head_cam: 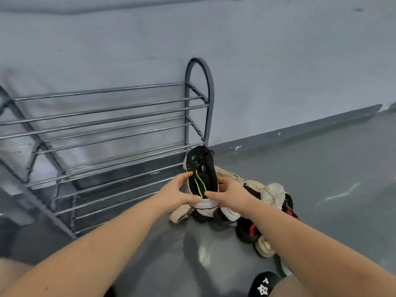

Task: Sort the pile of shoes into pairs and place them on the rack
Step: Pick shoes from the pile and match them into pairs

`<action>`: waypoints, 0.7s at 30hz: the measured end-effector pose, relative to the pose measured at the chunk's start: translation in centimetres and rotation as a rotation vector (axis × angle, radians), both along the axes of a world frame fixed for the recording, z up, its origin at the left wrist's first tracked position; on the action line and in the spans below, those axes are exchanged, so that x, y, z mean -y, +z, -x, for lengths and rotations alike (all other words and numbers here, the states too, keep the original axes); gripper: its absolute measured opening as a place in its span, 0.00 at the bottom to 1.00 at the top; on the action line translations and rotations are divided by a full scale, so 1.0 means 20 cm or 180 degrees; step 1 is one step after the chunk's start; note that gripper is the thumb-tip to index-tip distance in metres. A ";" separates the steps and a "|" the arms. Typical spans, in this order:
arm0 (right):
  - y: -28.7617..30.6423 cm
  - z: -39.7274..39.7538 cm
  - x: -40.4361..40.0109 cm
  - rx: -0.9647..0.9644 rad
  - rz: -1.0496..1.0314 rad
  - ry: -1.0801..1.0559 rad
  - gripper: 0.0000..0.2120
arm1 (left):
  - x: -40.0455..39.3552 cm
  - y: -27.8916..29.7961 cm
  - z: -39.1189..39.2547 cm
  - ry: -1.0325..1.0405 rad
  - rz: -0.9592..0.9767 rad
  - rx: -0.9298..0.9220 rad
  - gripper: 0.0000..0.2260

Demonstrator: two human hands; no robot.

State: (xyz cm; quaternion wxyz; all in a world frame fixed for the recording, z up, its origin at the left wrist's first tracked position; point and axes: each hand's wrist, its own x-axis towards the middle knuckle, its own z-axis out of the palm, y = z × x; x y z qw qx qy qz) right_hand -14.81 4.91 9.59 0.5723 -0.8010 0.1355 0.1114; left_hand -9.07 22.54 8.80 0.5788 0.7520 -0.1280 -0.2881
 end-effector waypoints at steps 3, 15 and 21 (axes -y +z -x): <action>-0.09 0.03 -0.24 -0.0060 -0.0055 0.0196 0.22 | -0.28 -0.05 0.11 0.0255 -0.0095 -0.0085 0.51; -0.41 0.14 -0.78 -0.0459 0.0025 0.0950 0.31 | -0.85 -0.34 0.38 0.0946 -0.0293 -0.0658 0.39; -0.61 0.07 -0.99 -0.0995 -0.0008 0.1084 0.35 | -1.00 -0.56 0.33 0.1240 -0.0213 -0.1167 0.35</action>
